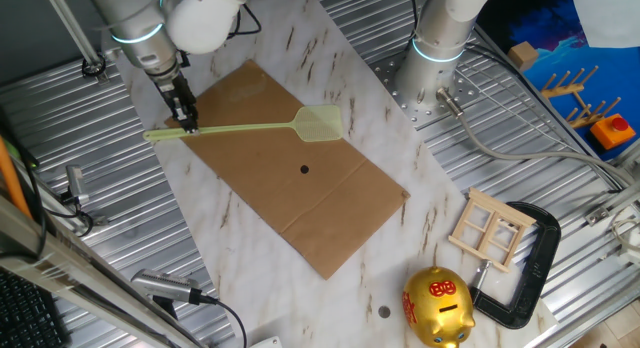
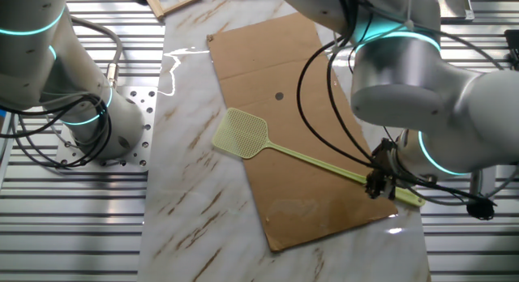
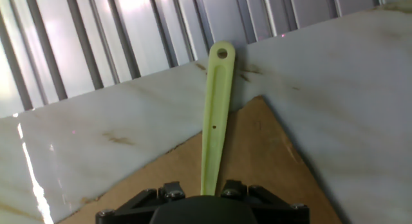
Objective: Swat with a flyswatter
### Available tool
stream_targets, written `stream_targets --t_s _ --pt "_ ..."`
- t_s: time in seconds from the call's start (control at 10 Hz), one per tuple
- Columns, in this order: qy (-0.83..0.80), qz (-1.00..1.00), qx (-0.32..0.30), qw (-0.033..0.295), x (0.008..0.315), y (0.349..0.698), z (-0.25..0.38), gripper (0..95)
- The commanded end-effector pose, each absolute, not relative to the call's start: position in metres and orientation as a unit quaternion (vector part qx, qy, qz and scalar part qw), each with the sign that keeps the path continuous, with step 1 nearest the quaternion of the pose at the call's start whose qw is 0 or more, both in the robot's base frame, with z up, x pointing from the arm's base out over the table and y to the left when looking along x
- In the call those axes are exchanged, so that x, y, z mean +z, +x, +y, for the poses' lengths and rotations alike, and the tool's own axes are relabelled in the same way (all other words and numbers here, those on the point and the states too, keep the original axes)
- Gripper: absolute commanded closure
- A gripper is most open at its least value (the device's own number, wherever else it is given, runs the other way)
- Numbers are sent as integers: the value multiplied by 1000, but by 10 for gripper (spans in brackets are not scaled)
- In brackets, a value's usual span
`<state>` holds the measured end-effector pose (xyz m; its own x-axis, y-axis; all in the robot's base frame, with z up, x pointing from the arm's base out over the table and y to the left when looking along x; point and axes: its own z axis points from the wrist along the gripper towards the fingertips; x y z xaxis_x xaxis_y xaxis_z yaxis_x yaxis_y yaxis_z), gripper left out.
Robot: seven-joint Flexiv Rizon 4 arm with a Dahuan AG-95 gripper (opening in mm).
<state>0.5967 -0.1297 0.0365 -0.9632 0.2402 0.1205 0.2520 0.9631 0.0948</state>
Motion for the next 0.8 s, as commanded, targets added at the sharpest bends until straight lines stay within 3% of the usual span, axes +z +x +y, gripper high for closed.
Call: stream_targets --t_s 0.1,0.7,0.8 --pt "-124 -989 -53 63 30 599 -129 570" --pt "-124 -989 -49 71 14 601 -133 570" --pt "-124 -988 -49 71 14 601 -134 950"
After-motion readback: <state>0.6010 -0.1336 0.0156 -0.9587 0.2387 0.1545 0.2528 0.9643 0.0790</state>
